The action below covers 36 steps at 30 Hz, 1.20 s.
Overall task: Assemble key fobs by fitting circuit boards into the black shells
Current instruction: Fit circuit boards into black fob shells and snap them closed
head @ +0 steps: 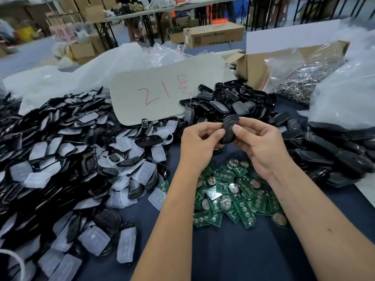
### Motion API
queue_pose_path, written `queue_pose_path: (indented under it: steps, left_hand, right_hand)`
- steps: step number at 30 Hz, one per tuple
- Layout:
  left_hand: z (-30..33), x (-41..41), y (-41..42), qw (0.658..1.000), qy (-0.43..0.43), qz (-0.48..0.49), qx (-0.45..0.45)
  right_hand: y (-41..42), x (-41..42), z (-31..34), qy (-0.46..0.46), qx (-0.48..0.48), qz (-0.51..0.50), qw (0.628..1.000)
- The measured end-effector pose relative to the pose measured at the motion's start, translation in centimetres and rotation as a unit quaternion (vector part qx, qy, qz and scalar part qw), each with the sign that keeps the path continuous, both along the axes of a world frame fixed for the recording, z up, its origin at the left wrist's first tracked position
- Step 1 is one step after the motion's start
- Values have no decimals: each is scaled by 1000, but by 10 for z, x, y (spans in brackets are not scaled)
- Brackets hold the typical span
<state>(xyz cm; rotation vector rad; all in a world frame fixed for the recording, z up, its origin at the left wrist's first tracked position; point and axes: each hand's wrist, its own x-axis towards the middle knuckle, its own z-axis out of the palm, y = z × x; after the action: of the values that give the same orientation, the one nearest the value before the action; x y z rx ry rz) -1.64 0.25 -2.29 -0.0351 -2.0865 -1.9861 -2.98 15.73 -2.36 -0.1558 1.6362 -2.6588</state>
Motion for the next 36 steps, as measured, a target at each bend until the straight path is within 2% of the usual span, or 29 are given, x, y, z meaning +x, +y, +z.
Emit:
queue_pose_path:
  steps: [5, 9, 11, 13, 17, 23, 25, 27, 29, 31, 33, 34, 36]
  left_hand:
    - [2, 2, 0, 999, -22, -35, 24]
    - [5, 4, -5, 991, -75, -85, 66]
    - [7, 3, -6, 991, -86, -74, 71]
    - [8, 1, -3, 996, -74, -40, 32]
    - [6, -4, 6, 986, 34, 48, -157]
    - [8, 1, 11, 958, 112, 56, -258]
    - [10, 2, 8, 960, 108, 36, -258]
    - [12, 3, 4, 972, 92, 16, -215]
    - [12, 3, 1, 976, 62, 52, -203]
    - [8, -1, -4, 950, 4, 99, -297]
    - [5, -2, -5, 909, -74, 93, -399]
    - [3, -2, -5, 895, -97, 79, -427]
    - [2, -2, -3, 892, -111, 63, -434]
  right_hand:
    - [-1, -1, -2, 3, -25, 13, 1000]
    - [0, -1, -2, -2, -13, 11, 1000]
    - [-1, -2, -4, -9, 5, -14, 1000]
    - [-3, -3, -8, -4, 56, -60, 997]
    - [-11, -2, -11, 39, 138, -99, 985]
    - [-11, -2, -10, 13, 83, -96, 992]
    - [-11, -3, -10, 3, 78, -85, 993]
    - [-10, -5, -11, -16, 61, -82, 995]
    - [-6, -7, -9, -46, 14, -74, 996]
    - [0, -8, -6, -70, -40, -38, 996]
    - [5, -9, -5, -79, -72, 6, 994]
    - [7, -9, -4, -81, -81, 21, 993]
    - [9, -10, -5, -85, -92, 35, 992]
